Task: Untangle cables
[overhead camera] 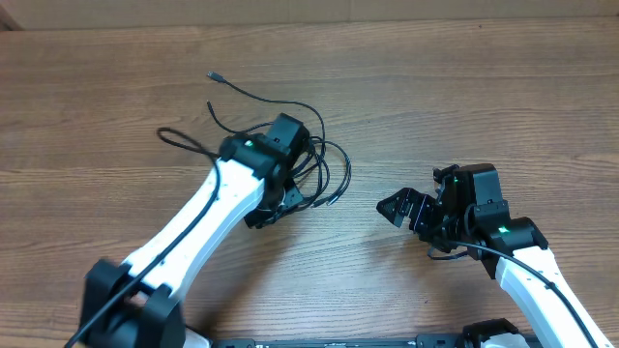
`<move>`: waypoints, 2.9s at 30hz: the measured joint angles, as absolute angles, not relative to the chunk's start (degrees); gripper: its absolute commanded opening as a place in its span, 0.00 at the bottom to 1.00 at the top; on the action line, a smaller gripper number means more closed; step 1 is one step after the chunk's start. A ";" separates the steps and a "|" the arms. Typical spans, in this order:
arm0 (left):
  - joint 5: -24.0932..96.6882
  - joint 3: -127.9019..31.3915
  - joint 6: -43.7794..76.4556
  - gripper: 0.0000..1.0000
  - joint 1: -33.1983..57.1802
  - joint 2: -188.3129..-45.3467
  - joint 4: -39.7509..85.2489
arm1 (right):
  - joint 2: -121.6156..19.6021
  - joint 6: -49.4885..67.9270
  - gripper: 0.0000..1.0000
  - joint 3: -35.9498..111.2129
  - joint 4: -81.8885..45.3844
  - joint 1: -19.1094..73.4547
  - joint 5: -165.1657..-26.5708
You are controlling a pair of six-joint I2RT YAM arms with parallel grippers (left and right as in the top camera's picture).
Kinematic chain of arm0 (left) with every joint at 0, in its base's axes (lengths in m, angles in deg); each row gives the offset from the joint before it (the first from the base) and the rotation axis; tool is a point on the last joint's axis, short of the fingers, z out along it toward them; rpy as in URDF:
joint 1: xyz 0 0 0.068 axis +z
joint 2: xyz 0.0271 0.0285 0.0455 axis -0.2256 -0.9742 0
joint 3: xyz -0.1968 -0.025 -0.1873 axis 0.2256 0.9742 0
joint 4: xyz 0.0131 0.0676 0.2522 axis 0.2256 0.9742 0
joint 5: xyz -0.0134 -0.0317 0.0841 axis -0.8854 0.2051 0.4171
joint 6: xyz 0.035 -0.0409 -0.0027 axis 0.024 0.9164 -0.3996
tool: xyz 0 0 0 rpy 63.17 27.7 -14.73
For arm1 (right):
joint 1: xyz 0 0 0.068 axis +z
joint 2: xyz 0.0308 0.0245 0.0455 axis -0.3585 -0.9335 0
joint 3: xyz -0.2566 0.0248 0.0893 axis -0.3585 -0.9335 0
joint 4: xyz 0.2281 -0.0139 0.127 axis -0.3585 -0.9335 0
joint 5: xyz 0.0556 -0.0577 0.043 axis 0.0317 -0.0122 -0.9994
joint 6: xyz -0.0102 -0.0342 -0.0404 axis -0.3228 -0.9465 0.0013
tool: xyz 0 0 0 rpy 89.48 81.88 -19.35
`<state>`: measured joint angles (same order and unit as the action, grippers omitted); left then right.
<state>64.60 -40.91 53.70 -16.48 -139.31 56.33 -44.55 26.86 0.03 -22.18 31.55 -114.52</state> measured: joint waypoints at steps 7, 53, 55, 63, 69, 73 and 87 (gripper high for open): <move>63.09 -40.80 54.93 0.24 -16.48 -148.58 49.05 | -44.55 26.84 1.00 0.03 -22.15 31.55 -114.46; 59.49 -66.22 8.72 0.04 -11.41 -156.34 45.53 | -44.55 26.86 1.00 0.03 -16.91 32.34 -112.97; 57.94 -70.81 8.81 0.04 -10.84 -155.18 48.25 | -44.55 26.86 1.00 0.03 -15.86 33.54 -113.43; 44.47 -82.77 3.39 0.04 -10.58 -144.21 54.12 | -44.55 26.81 1.00 0.07 -1.32 40.71 -117.06; 38.57 -83.29 0.87 0.04 -10.58 -136.29 55.17 | -44.57 27.08 1.00 0.11 12.60 41.02 -117.82; 33.94 -83.29 0.24 0.04 -10.58 -132.60 54.32 | -44.57 31.99 1.00 0.14 19.86 41.04 -116.12; 30.64 -83.29 0.42 0.04 -10.60 -130.41 50.23 | -49.29 39.19 1.00 0.14 16.80 43.49 -105.91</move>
<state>30.64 -83.29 0.42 -10.60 -130.41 50.23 -49.29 39.19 0.14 16.80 43.49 -105.91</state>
